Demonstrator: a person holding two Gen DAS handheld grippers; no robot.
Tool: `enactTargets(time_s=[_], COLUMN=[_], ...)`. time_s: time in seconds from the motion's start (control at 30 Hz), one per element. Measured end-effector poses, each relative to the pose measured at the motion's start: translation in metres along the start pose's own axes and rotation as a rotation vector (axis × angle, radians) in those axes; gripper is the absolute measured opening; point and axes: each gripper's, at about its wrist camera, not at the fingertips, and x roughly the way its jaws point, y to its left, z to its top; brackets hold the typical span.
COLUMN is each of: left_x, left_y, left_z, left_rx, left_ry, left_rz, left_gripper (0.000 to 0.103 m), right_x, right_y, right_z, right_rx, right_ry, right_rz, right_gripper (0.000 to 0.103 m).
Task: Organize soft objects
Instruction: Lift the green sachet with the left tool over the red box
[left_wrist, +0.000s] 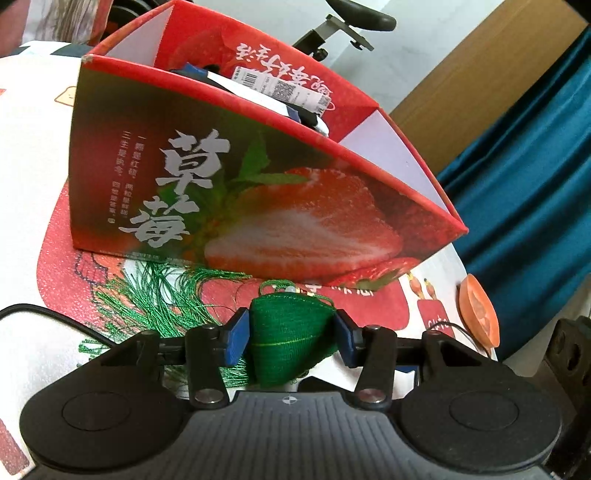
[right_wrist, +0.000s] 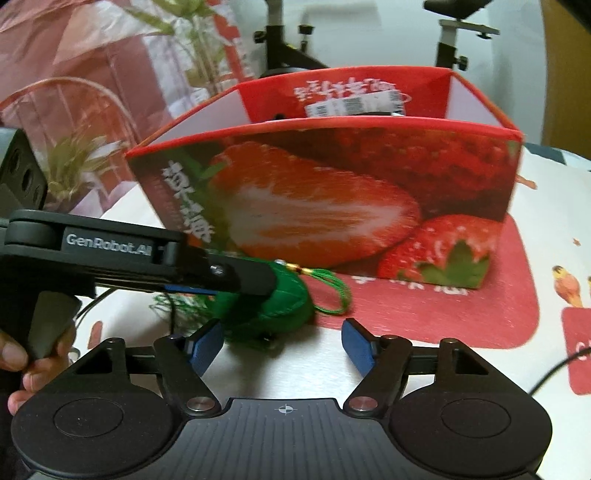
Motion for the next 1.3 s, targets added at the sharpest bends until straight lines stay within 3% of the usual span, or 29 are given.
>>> enactTargets(time_s=[0.07, 0.13, 0.23, 0.37, 0.67, 0.8, 1.07, 1.3], left_x=[0.000, 0.001, 0.000, -0.014, -0.090, -0.106, -0.097, -0.052], left_y=[-0.001, -0.003, -0.005, -0.016, -0.072, -0.088, -0.122, -0.105], left_z=[-0.001, -0.004, -0.007, 0.000, 0.059, 0.089, 0.131, 0.152], left_rx=[0.001, 0.002, -0.007, 0.006, 0.130, 0.174, 0.269, 0.228], left_ry=[0.007, 0.013, 0.011, -0.009, -0.203, -0.281, -0.388, -0.326], left_rz=[-0.008, -0.017, -0.010, -0.015, -0.022, -0.033, -0.011, 0.001], left_gripper=[0.050, 0.050, 0.050, 0.050, 0.050, 0.050, 0.053, 0.053], right_x=[0.001, 0.003, 0.001, -0.018, -0.086, -0.103, -0.101, -0.050], right_y=[0.003, 0.004, 0.006, 0.010, 0.024, 0.027, 0.014, -0.016], right_z=[0.000, 0.001, 0.001, 0.011, 0.087, 0.125, 0.184, 0.202], right_rx=[-0.020, -0.031, -0.034, -0.056, -0.137, -0.205, -0.326, -0.356], right_ry=[0.000, -0.004, 0.001, -0.037, -0.243, -0.307, -0.390, -0.320], right_rz=[0.002, 0.008, 0.023, 0.038, 0.088, 0.070, 0.017, -0.022], right_gripper=[0.067, 0.058, 0.053, 0.053, 0.052, 0.052, 0.052, 0.052])
